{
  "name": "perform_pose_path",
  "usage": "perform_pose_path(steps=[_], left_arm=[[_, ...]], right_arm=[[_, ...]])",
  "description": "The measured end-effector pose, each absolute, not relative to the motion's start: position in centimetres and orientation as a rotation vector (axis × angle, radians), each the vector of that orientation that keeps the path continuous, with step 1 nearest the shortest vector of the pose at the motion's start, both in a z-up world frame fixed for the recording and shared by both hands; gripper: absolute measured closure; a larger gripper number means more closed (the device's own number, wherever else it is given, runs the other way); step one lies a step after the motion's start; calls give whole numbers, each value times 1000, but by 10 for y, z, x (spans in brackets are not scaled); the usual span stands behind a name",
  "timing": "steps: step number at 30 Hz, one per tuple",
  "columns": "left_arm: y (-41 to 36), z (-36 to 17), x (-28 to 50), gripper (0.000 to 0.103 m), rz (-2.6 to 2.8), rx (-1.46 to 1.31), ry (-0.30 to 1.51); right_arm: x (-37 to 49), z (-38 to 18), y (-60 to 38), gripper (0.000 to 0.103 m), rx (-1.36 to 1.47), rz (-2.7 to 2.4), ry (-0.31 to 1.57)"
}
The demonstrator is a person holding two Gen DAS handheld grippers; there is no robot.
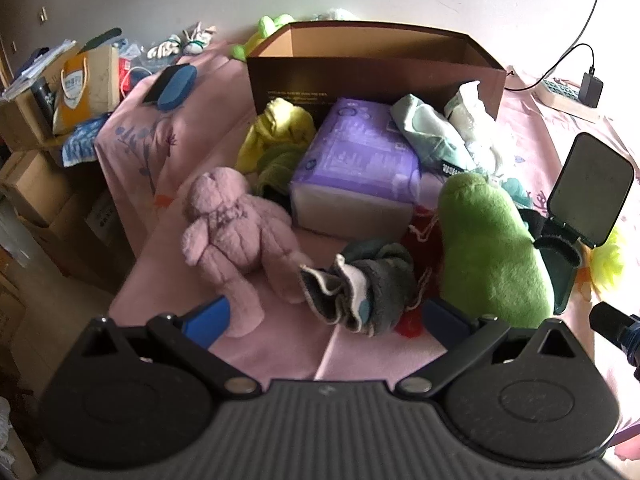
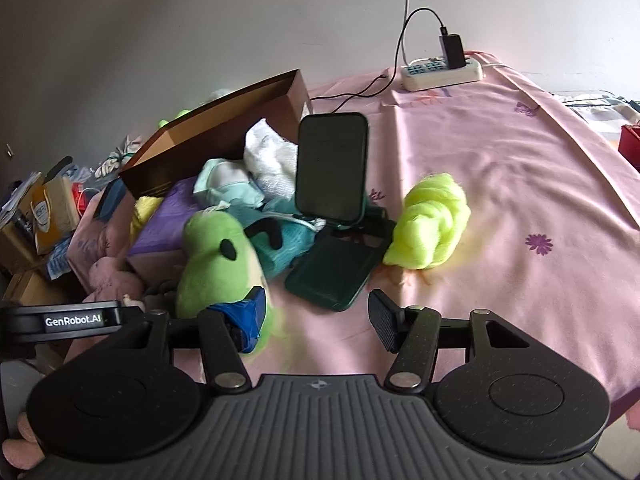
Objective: Organize soft objects
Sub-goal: 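Move the left tool toward the green plush while the right tool approaches the lime loofah, then close the left tool on the green plush while the right tool grasps the lime loofah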
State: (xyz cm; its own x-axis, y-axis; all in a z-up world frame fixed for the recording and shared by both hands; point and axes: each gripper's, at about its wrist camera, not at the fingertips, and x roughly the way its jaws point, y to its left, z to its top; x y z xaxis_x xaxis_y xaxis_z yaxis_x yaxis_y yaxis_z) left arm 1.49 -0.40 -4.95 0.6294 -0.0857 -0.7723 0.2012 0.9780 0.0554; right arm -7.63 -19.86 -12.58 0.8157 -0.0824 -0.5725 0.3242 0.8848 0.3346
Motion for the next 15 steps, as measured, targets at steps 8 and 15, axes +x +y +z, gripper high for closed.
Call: perform_pose_path(steps=[8,15], left_arm=[[-6,-52,14,0,-213,112,881],[-1,-47,13,0,-326,7,863]], right_arm=[[-72,-130,-205,61,464,-225,578],[-74,-130,-209,61,457,-238,557]])
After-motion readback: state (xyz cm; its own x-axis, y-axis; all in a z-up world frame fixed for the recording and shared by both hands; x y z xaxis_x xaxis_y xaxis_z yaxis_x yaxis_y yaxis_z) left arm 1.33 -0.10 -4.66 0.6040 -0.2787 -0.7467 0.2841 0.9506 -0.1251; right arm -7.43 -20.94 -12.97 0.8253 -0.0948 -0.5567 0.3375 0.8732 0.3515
